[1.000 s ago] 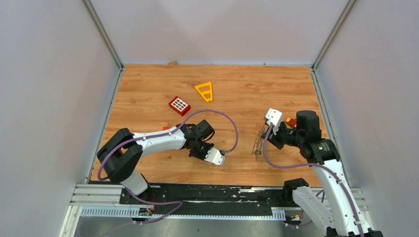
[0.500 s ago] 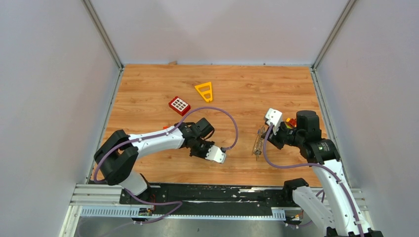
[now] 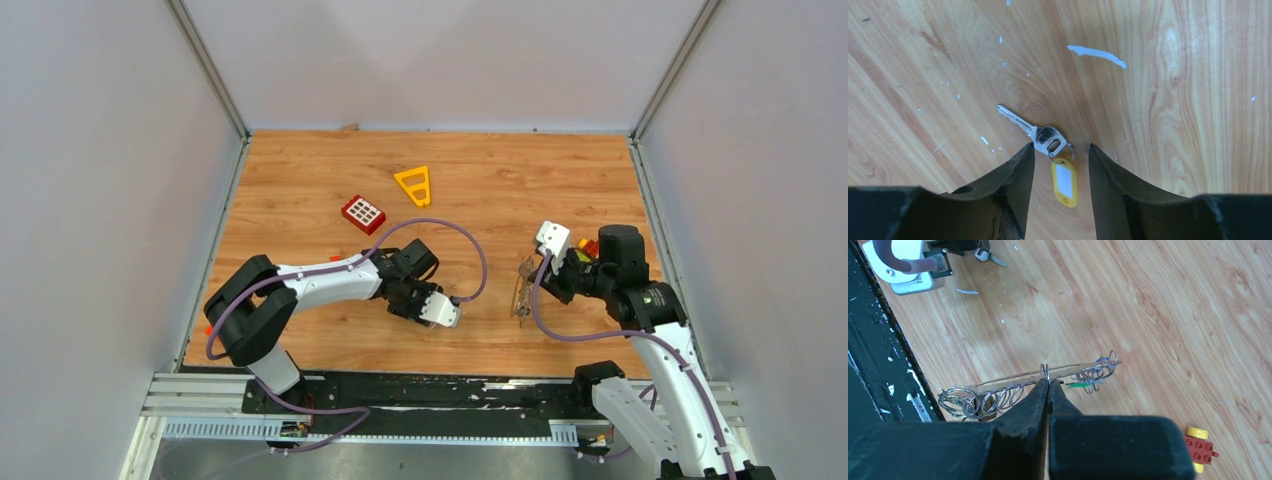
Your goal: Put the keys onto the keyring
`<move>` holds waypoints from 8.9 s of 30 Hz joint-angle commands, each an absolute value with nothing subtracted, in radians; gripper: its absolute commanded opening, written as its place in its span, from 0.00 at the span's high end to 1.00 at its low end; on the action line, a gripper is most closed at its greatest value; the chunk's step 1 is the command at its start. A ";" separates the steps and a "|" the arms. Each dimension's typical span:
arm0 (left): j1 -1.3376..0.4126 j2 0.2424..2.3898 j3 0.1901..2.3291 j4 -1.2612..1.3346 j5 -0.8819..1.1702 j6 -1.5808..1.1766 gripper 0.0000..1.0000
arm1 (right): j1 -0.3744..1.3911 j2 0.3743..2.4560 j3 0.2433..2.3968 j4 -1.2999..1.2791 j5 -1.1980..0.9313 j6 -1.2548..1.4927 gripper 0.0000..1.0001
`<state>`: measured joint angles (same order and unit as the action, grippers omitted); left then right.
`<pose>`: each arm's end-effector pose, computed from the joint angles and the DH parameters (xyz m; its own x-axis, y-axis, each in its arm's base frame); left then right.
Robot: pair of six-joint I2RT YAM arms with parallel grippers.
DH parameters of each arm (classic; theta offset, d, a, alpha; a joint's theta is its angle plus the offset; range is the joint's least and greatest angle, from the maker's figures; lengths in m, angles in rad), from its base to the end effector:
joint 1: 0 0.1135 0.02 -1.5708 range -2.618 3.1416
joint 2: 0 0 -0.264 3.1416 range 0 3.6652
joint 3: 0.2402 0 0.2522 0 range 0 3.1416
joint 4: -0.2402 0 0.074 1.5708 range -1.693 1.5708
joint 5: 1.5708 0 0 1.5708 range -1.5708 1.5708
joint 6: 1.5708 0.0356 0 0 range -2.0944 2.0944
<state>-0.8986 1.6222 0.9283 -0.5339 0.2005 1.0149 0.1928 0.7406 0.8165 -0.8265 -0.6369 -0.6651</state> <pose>0.1793 -0.2367 0.1641 0.3773 0.8627 -0.3368 0.9248 -0.3316 0.1867 0.1333 0.0476 0.3000 -0.1683 -0.5384 -0.8257 -0.8702 0.4747 -0.1321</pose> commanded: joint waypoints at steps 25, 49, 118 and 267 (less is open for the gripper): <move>-0.812 1.766 1.054 -0.715 0.291 0.992 0.72 | 0.191 0.731 0.822 -0.808 -0.668 -0.680 1.00; -0.812 1.556 1.002 -0.691 0.414 0.864 1.00 | 0.191 0.731 0.816 -0.802 -0.660 -0.680 1.00; -0.713 1.705 1.009 -0.755 0.466 0.725 0.70 | 0.191 0.729 0.807 -0.802 -0.663 -0.686 1.00; -0.753 1.234 1.113 -0.326 0.575 0.307 1.00 | 0.547 1.068 1.010 -0.524 -0.700 -0.698 1.00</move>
